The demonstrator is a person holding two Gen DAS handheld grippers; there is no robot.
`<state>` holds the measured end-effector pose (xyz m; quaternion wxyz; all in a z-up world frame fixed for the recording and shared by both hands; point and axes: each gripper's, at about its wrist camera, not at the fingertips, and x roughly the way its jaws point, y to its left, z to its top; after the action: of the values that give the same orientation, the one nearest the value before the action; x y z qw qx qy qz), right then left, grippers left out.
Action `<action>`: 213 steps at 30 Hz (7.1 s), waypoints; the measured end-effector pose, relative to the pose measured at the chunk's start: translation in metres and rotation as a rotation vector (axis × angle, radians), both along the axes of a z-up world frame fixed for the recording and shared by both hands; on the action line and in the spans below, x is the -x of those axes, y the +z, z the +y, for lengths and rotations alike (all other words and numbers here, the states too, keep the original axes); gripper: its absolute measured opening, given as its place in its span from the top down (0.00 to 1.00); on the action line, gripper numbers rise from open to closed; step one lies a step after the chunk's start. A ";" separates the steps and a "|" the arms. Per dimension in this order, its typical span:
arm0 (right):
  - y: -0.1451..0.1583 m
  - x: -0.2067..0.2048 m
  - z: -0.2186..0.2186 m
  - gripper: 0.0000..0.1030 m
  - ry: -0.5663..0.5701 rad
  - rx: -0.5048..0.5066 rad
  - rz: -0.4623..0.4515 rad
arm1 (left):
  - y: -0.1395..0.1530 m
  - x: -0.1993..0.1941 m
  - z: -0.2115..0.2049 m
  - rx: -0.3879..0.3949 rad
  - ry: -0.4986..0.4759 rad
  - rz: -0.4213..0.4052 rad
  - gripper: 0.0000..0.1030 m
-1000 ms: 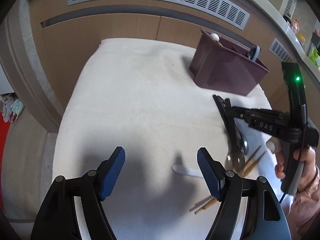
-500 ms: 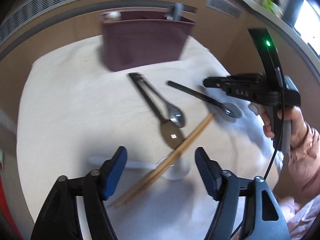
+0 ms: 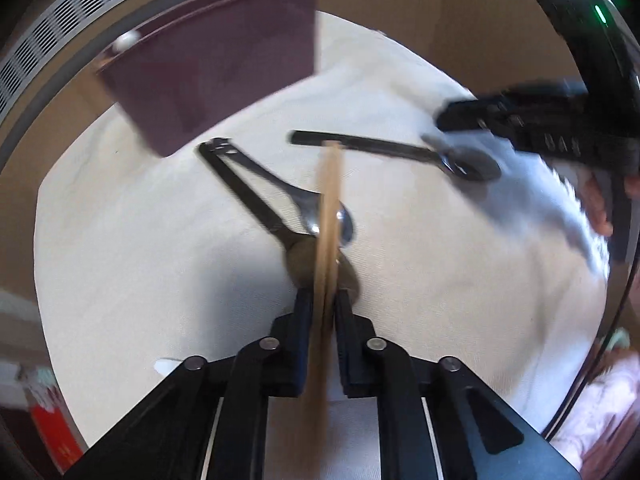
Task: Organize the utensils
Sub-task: 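Grasp the two wooden chopsticks with the left gripper while the right holds the spoon, then lift the chopstick in the left gripper and black spoon in the right over the holder, then lower both utensils into the maroon holder and open both grippers, then grasp the white plastic spoon by its handle with the right gripper, then grasp the remaining wooden chopstick with the left gripper while the right holds the white spoon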
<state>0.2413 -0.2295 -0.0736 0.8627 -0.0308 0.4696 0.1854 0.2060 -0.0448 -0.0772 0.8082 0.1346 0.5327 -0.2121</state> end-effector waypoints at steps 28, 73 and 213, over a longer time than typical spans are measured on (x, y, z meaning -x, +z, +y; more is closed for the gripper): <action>-0.010 0.007 0.046 0.65 0.095 0.034 0.022 | 0.002 -0.037 0.114 0.123 0.417 0.009 0.81; 0.074 0.034 0.033 0.90 0.098 -0.137 -0.192 | 0.120 0.005 0.094 0.485 0.450 -0.395 0.95; -0.008 0.017 0.049 0.71 0.154 0.049 0.008 | -0.018 -0.049 0.064 0.108 0.344 0.009 0.93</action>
<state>0.2247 -0.1806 -0.0813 0.8429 -0.0869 0.4738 0.2398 0.2552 0.0196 -0.0949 0.8363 -0.0034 0.5391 -0.0996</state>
